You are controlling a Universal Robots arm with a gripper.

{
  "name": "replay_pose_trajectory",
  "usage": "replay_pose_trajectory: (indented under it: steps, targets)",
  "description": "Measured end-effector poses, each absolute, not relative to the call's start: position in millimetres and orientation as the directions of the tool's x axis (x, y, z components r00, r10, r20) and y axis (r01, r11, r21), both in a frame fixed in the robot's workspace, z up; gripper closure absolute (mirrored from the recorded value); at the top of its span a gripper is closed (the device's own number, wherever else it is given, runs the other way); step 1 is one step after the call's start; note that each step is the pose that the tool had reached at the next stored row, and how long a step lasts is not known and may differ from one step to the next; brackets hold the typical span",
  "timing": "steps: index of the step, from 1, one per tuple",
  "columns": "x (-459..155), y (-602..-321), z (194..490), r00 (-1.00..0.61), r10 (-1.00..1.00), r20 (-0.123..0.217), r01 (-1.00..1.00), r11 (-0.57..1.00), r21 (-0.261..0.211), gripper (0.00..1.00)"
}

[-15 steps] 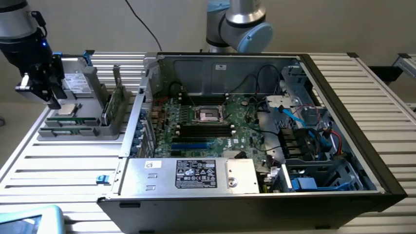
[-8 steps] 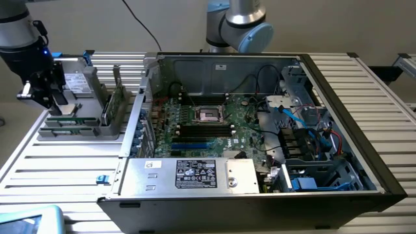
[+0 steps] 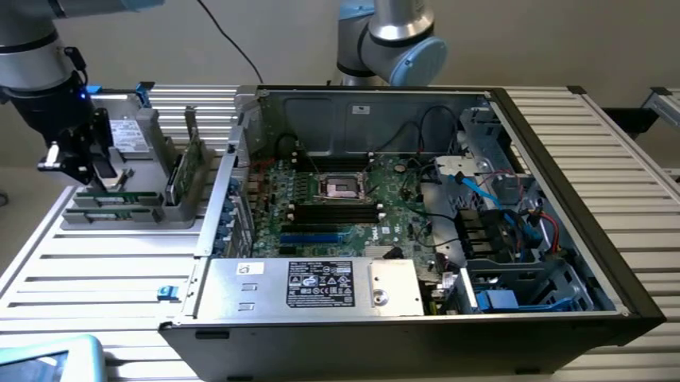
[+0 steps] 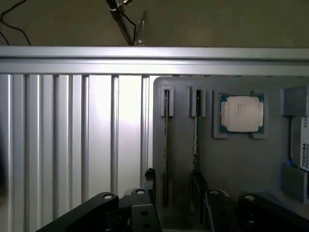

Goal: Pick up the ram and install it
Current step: 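Pick up the ram and move it above insertion slot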

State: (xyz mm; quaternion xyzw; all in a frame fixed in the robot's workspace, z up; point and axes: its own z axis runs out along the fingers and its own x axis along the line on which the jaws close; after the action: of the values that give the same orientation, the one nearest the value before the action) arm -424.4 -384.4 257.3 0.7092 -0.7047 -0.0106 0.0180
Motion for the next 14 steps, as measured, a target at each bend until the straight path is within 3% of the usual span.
replay_pose_trajectory:
  steps: [14]
  targets:
    - [-424.2, -385.7, 232.0, 0.007, -1.0, 0.01, -0.999, -0.006, 0.041, 0.57]
